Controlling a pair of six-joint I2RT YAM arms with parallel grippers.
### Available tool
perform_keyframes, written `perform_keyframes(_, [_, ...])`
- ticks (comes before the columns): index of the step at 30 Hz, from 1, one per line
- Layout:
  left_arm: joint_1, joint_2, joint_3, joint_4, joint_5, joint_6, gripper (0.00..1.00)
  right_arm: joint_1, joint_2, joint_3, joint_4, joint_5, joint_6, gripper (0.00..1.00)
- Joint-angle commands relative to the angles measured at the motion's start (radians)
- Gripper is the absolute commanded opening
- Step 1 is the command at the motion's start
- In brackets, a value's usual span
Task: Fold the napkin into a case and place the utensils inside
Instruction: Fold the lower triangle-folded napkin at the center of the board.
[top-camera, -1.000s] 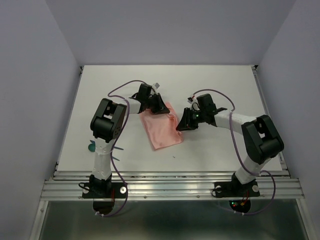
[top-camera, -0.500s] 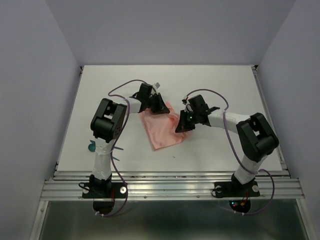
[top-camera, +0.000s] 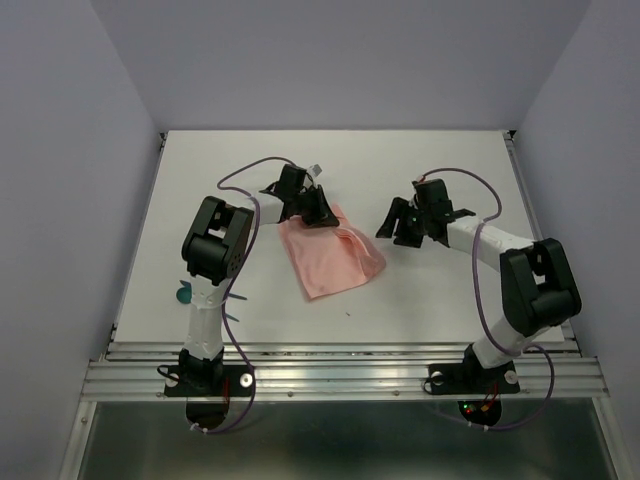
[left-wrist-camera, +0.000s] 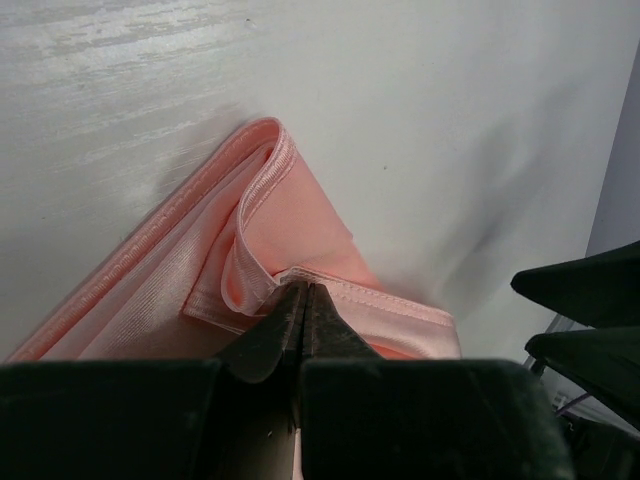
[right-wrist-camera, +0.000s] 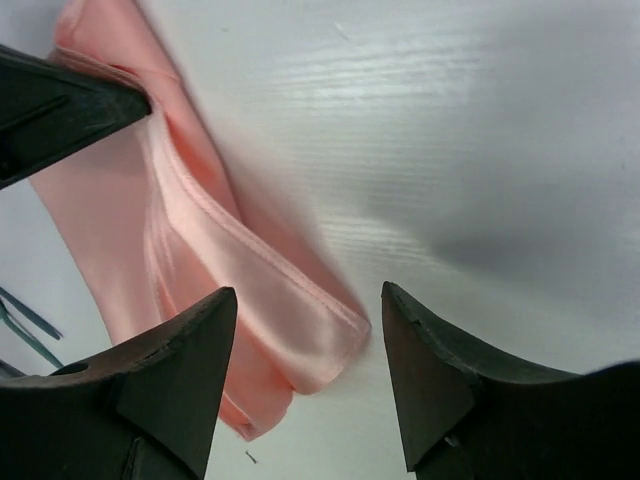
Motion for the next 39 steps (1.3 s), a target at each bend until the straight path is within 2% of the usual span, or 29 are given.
perform_keyframes(1, [0.006, 0.058, -0.024, -0.158, -0.129, 0.075, 0.05, -0.011, -0.049, -0.101, 0.051, -0.044, 0.151, 0.66])
perform_keyframes(2, [0.006, 0.058, -0.027, -0.156, -0.131, 0.075, 0.05, -0.011, -0.087, -0.168, 0.089, -0.053, 0.183, 0.7])
perform_keyframes(7, [0.006, 0.064, -0.03, -0.152, -0.129, 0.07, 0.05, -0.011, -0.184, -0.354, 0.206, -0.064, 0.394, 0.71])
perform_keyframes(9, [0.006, 0.065, -0.029, -0.15, -0.128, 0.069, 0.05, -0.011, -0.201, -0.432, 0.322, -0.093, 0.462, 0.7])
perform_keyframes(13, [0.006, 0.065, -0.027, -0.152, -0.126, 0.069, 0.05, -0.011, -0.193, -0.493, 0.447, -0.116, 0.579, 0.67])
perform_keyframes(18, [0.006, 0.064, -0.033, -0.15, -0.129, 0.069, 0.05, -0.011, -0.147, -0.489, 0.511, -0.119, 0.614, 0.63])
perform_keyframes(29, [0.006, 0.068, -0.036, -0.146, -0.126, 0.069, 0.05, -0.011, -0.1, -0.507, 0.648, -0.027, 0.711, 0.4])
perform_keyframes(31, [0.006, 0.07, -0.036, -0.146, -0.126, 0.067, 0.05, -0.011, -0.088, -0.523, 0.683, -0.028, 0.728, 0.38])
perform_keyframes(34, [0.006, 0.073, -0.035, -0.144, -0.126, 0.067, 0.05, -0.011, -0.061, -0.518, 0.714, -0.047, 0.739, 0.26])
perform_keyframes(37, [0.006, 0.075, -0.036, -0.144, -0.125, 0.067, 0.05, -0.011, -0.061, -0.523, 0.72, -0.047, 0.74, 0.18])
perform_keyframes(39, [0.006, 0.075, -0.038, -0.143, -0.126, 0.067, 0.05, -0.011, -0.069, -0.524, 0.719, -0.047, 0.733, 0.17])
